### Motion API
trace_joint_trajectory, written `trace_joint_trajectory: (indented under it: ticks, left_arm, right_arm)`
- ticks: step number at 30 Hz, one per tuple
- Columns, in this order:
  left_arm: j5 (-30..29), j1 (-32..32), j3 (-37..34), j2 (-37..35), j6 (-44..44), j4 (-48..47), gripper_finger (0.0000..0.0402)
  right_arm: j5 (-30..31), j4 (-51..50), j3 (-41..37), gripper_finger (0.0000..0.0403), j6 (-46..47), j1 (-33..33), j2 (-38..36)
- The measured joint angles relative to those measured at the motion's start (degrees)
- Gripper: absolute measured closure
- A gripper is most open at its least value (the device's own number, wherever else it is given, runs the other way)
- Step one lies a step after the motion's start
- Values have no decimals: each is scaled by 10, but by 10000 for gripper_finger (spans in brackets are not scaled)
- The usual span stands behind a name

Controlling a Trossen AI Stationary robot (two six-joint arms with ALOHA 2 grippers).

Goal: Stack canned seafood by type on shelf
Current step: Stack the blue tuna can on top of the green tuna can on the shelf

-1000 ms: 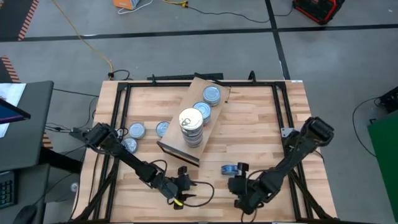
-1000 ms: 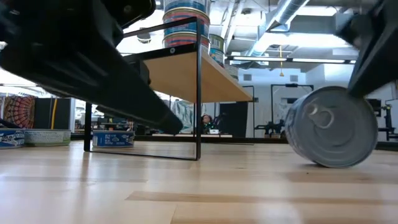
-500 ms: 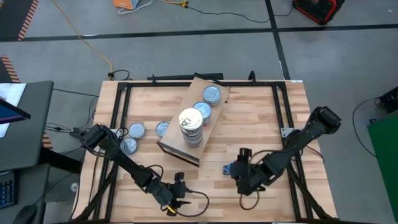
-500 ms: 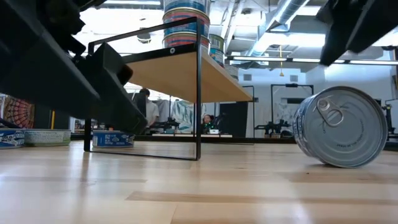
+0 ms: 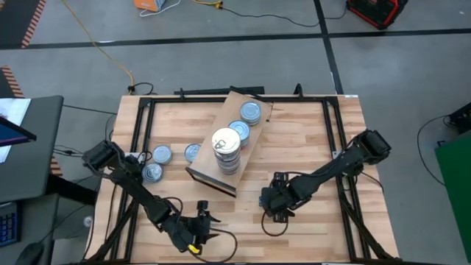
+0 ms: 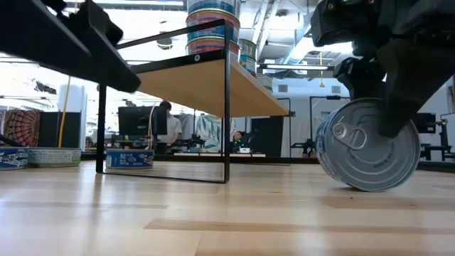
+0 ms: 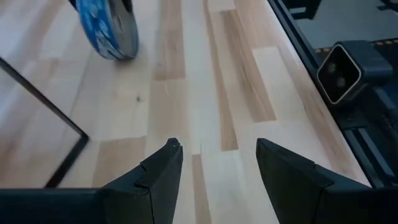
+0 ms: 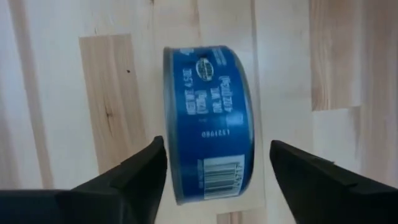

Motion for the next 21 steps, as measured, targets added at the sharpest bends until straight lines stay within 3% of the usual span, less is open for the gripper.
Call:
trace_joint_trajectory:
  ticks: [10, 17, 21]
  left_arm:
    - [-4, -15, 0, 0, 19, 34, 200]
    - [-6, -15, 0, 0, 61, 79, 200]
    - [-15, -15, 0, 0, 65, 79, 200]
  right_arm:
    - [-1, 4, 0, 236, -6, 18, -1]
    - [4, 8, 0, 240, -18, 18, -6]
    - [4, -11, -1, 240, -20, 17, -47]
